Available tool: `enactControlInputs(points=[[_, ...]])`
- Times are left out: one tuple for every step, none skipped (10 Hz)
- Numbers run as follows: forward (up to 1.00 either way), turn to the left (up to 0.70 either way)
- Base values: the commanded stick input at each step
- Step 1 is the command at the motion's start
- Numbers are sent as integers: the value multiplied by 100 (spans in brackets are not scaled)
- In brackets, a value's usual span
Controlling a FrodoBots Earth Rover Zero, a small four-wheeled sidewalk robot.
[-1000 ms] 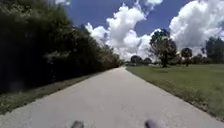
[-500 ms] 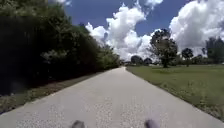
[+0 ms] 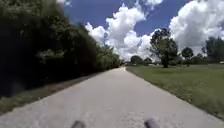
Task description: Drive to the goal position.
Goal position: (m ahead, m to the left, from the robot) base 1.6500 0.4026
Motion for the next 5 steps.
enactControlInputs(points=[[50,0],[50,0],[50,0],[50,0],[50,0]])
